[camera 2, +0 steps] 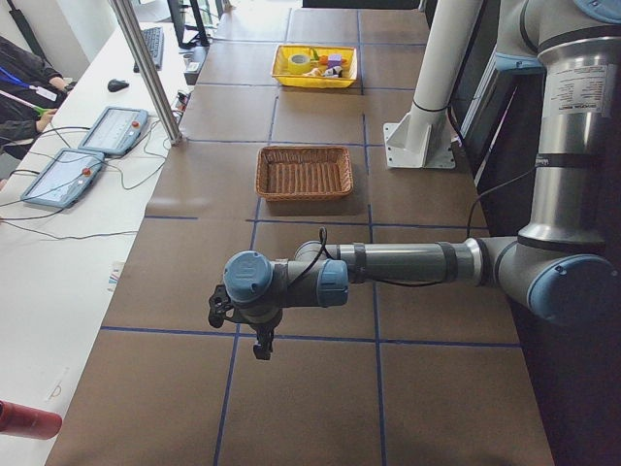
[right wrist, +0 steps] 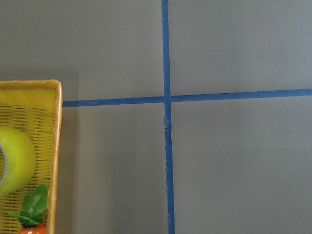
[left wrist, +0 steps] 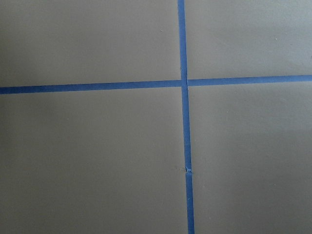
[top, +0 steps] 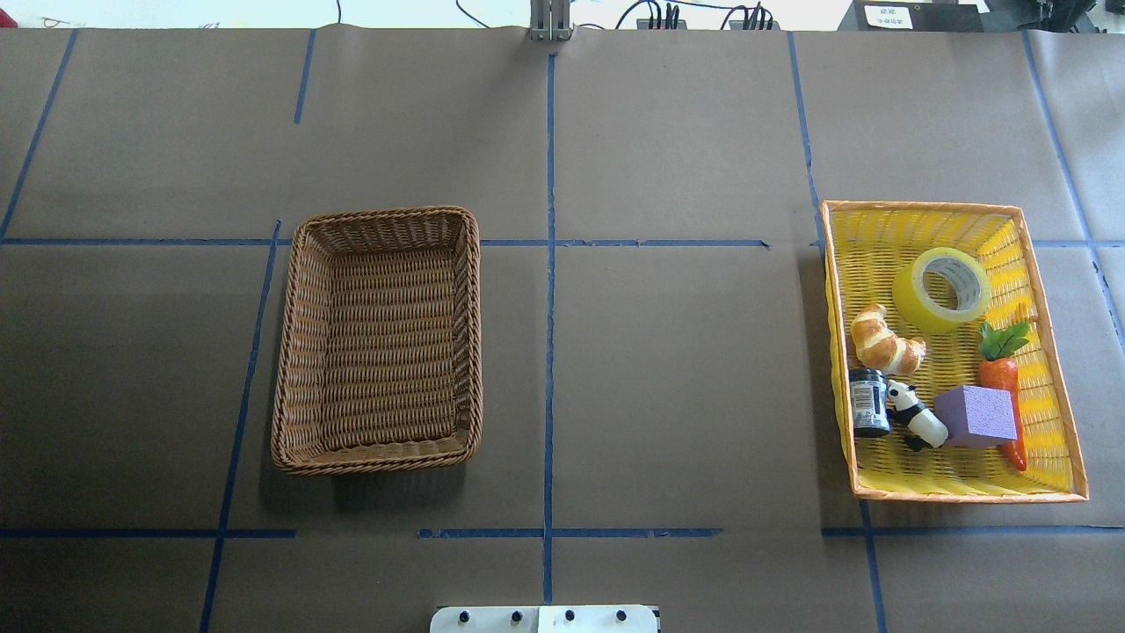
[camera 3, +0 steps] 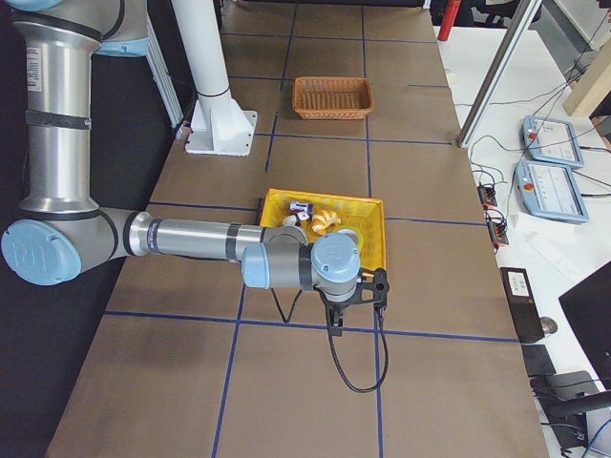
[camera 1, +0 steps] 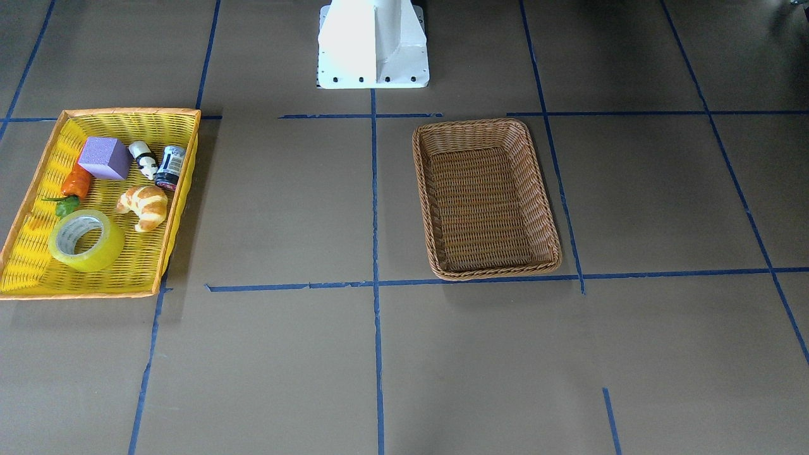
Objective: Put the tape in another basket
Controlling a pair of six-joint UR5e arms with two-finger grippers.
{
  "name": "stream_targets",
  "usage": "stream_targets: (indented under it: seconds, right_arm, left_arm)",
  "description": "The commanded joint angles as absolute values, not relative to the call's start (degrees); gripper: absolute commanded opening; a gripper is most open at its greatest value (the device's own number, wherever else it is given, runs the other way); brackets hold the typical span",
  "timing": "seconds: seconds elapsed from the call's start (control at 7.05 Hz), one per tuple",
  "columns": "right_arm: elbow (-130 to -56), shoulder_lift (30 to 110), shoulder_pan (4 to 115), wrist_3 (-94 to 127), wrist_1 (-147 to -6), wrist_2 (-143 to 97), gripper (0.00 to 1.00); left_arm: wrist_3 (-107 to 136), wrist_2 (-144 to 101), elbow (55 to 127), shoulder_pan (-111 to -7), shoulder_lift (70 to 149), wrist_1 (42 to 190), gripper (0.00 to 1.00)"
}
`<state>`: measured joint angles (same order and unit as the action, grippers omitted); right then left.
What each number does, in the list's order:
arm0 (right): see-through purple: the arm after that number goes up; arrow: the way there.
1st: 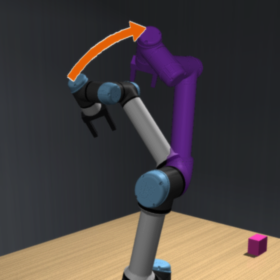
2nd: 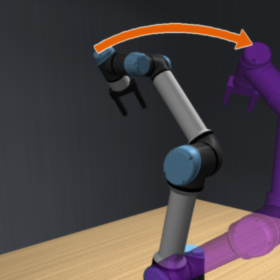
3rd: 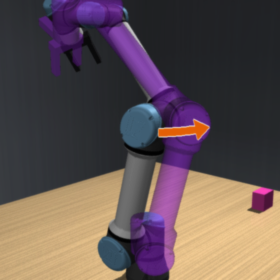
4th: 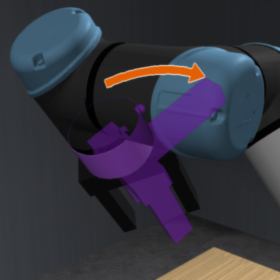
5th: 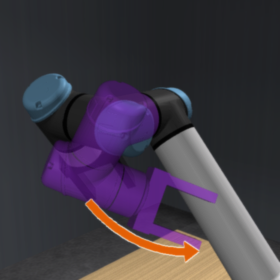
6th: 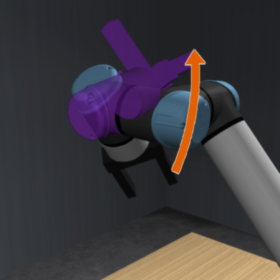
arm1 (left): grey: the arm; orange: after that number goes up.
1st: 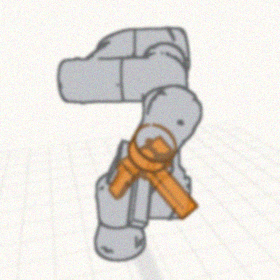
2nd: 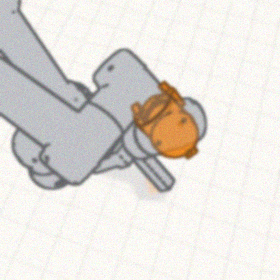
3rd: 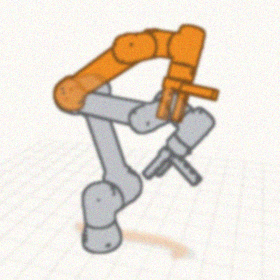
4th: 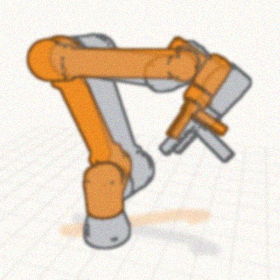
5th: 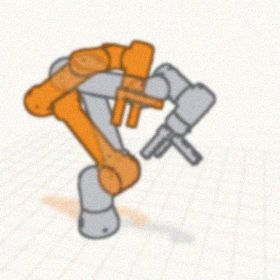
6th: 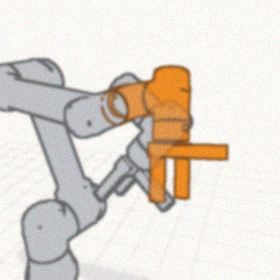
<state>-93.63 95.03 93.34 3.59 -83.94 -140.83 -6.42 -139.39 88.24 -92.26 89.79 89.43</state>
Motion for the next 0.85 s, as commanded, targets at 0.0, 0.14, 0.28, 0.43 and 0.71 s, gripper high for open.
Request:
stream_targets:
  seconds: [0.0,0.14,0.28,0.43,0.71]
  right_arm:
    - [-93.69,95.27,93.25,3.34,-83.85,-140.98,1.0]
    - [-93.6,95.36,93.34,3.43,-83.85,-141.06,1.0]
    - [-93.69,95.36,93.34,3.43,-83.85,-141.06,1.0]
    - [-93.69,95.27,93.25,3.51,-83.85,-141.06,1.0]
    - [-93.78,95.1,93.25,3.69,-83.85,-141.15,1.0]
  left_arm:
    - [-6.42,-139.48,88.42,-92.29,89.74,89.47,1.0]
    - [-6.42,-139.48,88.42,-92.29,89.74,89.47,1.0]
    - [-6.42,-139.48,88.5,-92.29,89.74,89.56,1.0]
    - [-6.42,-139.48,88.42,-92.29,89.65,89.73,1.0]
    - [-6.42,-139.48,88.42,-92.29,89.65,89.91,1.0]
